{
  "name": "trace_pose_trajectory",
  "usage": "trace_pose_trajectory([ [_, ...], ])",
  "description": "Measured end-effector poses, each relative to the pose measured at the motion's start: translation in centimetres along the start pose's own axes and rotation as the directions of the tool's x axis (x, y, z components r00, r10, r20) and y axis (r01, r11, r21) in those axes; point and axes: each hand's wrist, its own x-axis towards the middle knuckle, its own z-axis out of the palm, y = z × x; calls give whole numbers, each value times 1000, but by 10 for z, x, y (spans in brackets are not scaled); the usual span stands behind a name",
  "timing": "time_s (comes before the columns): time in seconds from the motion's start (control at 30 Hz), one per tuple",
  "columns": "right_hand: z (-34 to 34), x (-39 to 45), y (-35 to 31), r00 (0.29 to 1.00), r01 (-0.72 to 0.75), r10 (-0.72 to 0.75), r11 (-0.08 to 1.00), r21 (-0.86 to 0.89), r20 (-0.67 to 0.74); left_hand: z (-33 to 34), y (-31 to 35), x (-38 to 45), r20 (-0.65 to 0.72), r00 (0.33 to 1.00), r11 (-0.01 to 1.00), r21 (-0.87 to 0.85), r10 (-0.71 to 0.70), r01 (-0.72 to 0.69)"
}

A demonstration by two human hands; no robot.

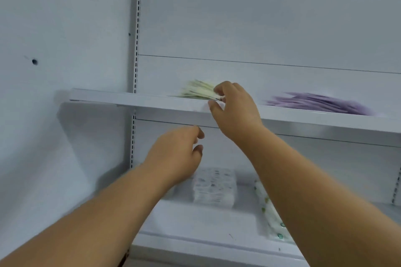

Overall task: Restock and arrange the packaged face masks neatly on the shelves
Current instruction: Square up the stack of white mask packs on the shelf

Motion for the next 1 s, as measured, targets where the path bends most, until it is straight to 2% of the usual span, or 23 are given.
trace_pose_trajectory([
  [0.1, 13, 42, 6, 1000, -9, 9, 998, -64, 3, -8, -19, 33, -45, 998, 998, -35, 48, -49],
  [0.17, 21, 68, 12, 997, -54, 61, 992, -114, 52, -11, -30, 51, -75, 994, 995, -49, 80, -84],
  [0.27, 23, 96, 15, 961, -125, 170, 971, -203, 220, -11, -35, 62, -121, 987, 990, -78, 109, -119],
  [0.37, 23, 125, 11, 911, -98, 203, 953, -287, 360, -11, -41, 72, -149, 984, 987, -113, 93, -110],
  [0.53, 29, 153, 12, 866, -21, 233, 901, -433, 443, -21, -36, 84, -91, 994, 994, -86, 63, -71],
  [0.67, 42, 153, 20, 825, -10, 253, 901, -434, 505, -33, -33, 92, -19, 999, 994, -106, 32, -34],
  [0.73, 47, 152, 23, 833, 13, 228, 903, -429, 505, -36, -33, 96, -11, 1000, 991, -132, 19, -21],
  [0.87, 53, 156, 30, 904, 52, 155, 886, -461, 399, -38, -34, 104, -3, 1000, 993, -117, 10, -10],
  [1.0, 54, 159, 33, 953, -13, 156, 879, -478, 260, -41, -33, 116, -19, 999, 997, -74, 31, -32],
])
